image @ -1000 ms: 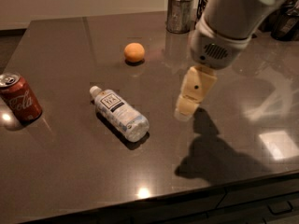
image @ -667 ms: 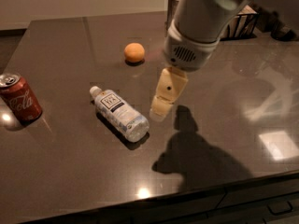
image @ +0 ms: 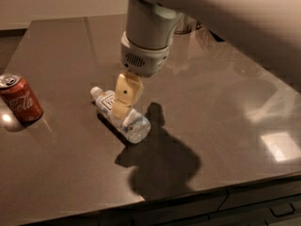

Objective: Place blue plastic bottle upright

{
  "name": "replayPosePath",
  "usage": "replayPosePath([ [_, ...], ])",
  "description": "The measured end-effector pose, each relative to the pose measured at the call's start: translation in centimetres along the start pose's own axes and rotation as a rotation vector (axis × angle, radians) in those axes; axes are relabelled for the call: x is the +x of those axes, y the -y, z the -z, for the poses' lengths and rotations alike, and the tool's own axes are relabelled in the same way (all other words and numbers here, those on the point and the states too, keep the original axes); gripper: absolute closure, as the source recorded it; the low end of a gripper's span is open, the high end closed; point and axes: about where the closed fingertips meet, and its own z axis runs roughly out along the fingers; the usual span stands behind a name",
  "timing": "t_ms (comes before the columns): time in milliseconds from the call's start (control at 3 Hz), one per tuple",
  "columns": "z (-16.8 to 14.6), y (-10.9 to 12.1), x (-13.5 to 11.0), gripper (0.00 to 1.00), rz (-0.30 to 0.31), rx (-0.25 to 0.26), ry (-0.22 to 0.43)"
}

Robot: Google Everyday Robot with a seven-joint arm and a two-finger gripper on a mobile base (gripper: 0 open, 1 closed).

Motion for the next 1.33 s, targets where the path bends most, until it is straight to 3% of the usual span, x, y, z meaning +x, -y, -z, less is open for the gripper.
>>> replayPosePath([
  [667, -3.7, -1.9, -4.1, 0.00, -0.063, -0.061, -0.051],
  [1333, -6.5, -2.8, -5.5, 0.00, -0.113, -0.083, -0.097],
])
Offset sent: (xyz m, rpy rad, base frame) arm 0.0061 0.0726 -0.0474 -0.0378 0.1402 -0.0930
